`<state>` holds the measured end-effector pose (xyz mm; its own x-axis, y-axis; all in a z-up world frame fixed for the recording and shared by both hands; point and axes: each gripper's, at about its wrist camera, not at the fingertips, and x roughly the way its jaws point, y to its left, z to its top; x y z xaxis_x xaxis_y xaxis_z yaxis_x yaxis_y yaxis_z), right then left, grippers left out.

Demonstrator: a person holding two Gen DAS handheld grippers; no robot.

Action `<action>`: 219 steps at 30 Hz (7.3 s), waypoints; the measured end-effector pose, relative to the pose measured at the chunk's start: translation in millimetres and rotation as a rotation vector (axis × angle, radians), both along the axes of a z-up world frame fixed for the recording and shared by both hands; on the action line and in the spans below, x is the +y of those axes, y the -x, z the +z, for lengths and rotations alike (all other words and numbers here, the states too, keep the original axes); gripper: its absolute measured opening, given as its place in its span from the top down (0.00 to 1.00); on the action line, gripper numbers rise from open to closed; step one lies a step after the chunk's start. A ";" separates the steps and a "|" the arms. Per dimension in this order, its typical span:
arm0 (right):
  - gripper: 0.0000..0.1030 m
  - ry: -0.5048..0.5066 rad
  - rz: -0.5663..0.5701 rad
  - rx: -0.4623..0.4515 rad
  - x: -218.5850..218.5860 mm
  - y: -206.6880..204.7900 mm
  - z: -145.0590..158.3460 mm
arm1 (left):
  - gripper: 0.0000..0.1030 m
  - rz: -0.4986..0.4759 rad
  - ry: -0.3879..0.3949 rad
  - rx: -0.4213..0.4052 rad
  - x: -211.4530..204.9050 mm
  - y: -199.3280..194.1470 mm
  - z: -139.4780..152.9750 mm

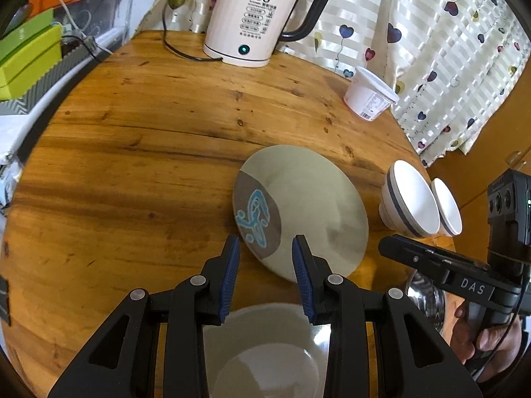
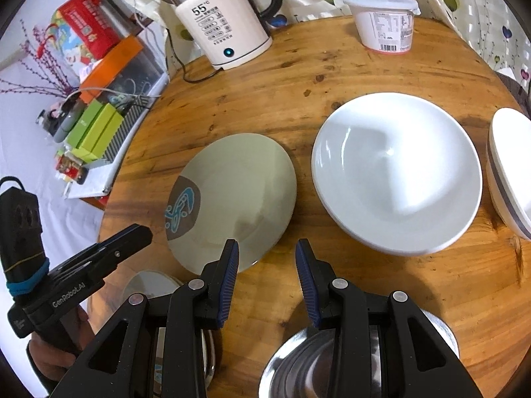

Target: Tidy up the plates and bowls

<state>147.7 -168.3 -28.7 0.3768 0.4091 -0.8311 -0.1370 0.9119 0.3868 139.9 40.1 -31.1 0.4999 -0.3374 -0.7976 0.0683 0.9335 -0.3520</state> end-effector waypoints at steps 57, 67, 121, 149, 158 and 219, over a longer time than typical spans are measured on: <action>0.74 0.077 0.002 0.000 25.4 -19.1 -13.0 | 0.65 0.007 -0.009 0.003 -2.1 -21.3 -14.1; 0.74 0.069 0.016 -0.021 27.8 -10.2 -3.1 | 0.65 0.021 -0.018 -0.012 -0.1 -10.3 -4.4; 0.74 0.075 0.165 -0.085 65.9 83.6 16.6 | 0.65 0.152 -0.051 -0.034 24.6 120.4 6.1; 0.73 0.097 0.228 -0.089 75.7 108.7 -3.5 | 0.65 0.186 -0.078 -0.016 24.3 150.0 -6.7; 0.70 0.125 0.249 -0.106 80.1 112.1 -3.5 | 0.65 0.189 -0.075 -0.012 24.5 152.4 -9.2; 0.67 0.138 0.265 -0.145 76.4 120.3 4.8 | 0.65 0.193 -0.069 -0.030 27.0 152.4 -6.4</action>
